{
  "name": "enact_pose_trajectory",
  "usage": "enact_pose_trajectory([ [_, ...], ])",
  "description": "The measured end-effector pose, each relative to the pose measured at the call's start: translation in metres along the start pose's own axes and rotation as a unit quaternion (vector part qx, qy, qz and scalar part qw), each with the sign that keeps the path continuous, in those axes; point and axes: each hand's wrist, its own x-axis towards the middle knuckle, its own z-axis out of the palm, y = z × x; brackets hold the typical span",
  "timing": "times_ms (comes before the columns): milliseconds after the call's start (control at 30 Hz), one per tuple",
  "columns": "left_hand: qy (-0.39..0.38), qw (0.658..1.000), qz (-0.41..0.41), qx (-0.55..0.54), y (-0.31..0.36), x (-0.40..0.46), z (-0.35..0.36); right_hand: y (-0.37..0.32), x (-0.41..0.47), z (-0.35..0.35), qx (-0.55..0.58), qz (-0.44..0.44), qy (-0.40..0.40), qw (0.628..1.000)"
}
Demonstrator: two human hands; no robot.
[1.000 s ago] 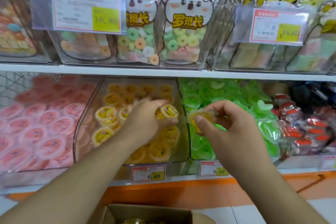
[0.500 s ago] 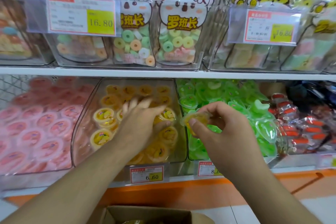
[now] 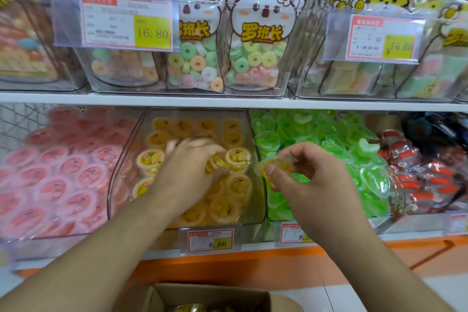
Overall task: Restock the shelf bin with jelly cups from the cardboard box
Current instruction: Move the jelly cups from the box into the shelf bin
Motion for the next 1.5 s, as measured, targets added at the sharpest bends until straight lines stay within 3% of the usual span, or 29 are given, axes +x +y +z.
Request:
enact_pose_trajectory([
  [700, 0.001, 0.998, -0.007, 0.055, -0.014, -0.01, -0.009, -0.005, -0.004, 0.005, -0.003, -0.006, -0.01, 1.0],
  [767, 0.007, 1.0, 0.002, 0.027, -0.011, -0.011, -0.012, -0.007, -0.004, 0.005, 0.006, -0.017, -0.017, 1.0],
  [833, 0.011, 0.998, -0.015, -0.067, -0.004, -0.013, -0.023, -0.011, -0.004, 0.006, 0.023, -0.029, -0.019, 0.999],
  [900, -0.022, 0.975, -0.068, -0.209, 0.008, -0.015, -0.037, -0.016, -0.005, 0.007, 0.037, -0.038, -0.027, 0.998],
  [1033, -0.099, 0.86, -0.139, -0.482, 0.034, -0.019, -0.055, -0.022, -0.01, 0.013, 0.063, -0.045, -0.059, 0.995],
  [1100, -0.124, 0.826, -0.144, -0.531, 0.039, -0.021, -0.055, -0.023, -0.014, 0.016, 0.069, -0.04, -0.065, 0.995],
  [1167, -0.128, 0.817, -0.142, -0.544, 0.04, -0.023, -0.055, -0.024, -0.017, 0.019, 0.066, -0.042, -0.068, 0.995],
  [1333, -0.154, 0.835, -0.116, -0.515, 0.032, -0.025, -0.053, -0.023, -0.016, 0.012, 0.016, -0.08, -0.091, 0.992],
  [1500, -0.1, 0.885, -0.147, -0.431, 0.025, -0.021, -0.042, -0.017, -0.009, 0.0, -0.115, -0.105, -0.065, 0.986],
])
